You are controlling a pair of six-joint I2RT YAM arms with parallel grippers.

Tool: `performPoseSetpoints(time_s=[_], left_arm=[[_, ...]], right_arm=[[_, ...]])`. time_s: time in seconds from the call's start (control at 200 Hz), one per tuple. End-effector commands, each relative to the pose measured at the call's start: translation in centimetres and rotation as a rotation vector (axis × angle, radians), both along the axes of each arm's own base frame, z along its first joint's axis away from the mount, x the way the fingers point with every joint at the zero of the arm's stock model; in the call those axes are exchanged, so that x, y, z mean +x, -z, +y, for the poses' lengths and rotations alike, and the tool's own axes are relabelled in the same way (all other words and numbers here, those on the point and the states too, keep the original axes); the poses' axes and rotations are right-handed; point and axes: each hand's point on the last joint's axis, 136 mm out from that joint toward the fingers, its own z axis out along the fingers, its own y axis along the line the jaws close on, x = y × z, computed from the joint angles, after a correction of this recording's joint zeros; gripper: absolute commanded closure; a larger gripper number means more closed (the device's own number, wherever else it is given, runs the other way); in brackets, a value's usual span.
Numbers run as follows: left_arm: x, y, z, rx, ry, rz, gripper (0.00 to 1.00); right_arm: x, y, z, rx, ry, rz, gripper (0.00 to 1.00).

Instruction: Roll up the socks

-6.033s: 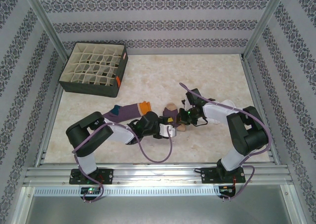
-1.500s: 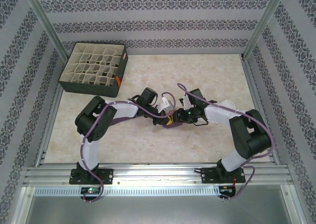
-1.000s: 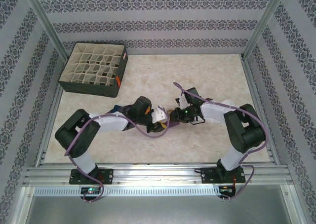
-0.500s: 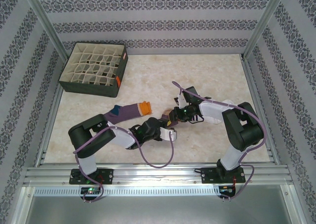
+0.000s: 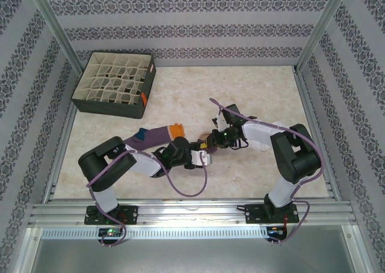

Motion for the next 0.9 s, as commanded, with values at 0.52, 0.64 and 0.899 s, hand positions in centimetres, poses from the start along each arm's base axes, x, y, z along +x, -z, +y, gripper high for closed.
performPoseSetpoints(time_s=[0.52, 0.64, 0.899], left_arm=[[3.3, 3.8, 1.6, 0.168, -0.168, 0.207, 0.58], [2.8, 4.4, 1.7, 0.166, -0.164, 0.286, 0.66], [1.3, 4.0, 1.1, 0.085, -0.123, 0.585, 0.74]], right_arm=[[-4.0, 2.6, -3.4, -0.125, 0.032, 0.184, 0.77], [-3.7, 1.5, -3.2, -0.061, 0.050, 0.159, 0.63], [-2.7, -2.9, -4.7, 0.039, 0.129, 0.046, 0.44]])
